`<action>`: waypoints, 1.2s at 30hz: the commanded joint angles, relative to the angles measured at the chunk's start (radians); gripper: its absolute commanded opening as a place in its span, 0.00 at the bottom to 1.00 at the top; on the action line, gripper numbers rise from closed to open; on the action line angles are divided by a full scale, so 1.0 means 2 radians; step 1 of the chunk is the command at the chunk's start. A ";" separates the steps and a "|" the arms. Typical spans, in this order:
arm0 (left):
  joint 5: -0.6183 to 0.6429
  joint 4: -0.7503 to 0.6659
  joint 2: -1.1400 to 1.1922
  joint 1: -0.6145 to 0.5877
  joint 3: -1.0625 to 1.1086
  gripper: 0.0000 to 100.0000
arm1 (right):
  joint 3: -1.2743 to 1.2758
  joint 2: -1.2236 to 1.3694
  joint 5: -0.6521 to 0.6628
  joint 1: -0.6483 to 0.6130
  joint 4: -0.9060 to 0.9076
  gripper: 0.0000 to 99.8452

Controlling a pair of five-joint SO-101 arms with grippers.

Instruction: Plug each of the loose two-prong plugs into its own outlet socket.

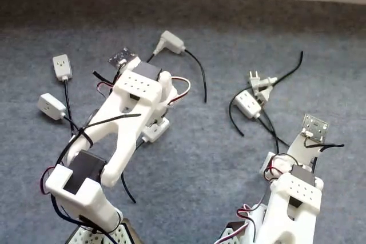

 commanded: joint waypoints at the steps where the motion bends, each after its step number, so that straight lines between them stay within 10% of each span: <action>1: 0.005 -0.006 -0.001 0.003 -0.013 0.01 | -0.002 -0.005 -0.003 0.000 -0.008 0.01; 36: 0.003 -0.030 0.000 0.010 0.004 0.01 | -0.002 -0.005 -0.003 0.000 -0.008 0.01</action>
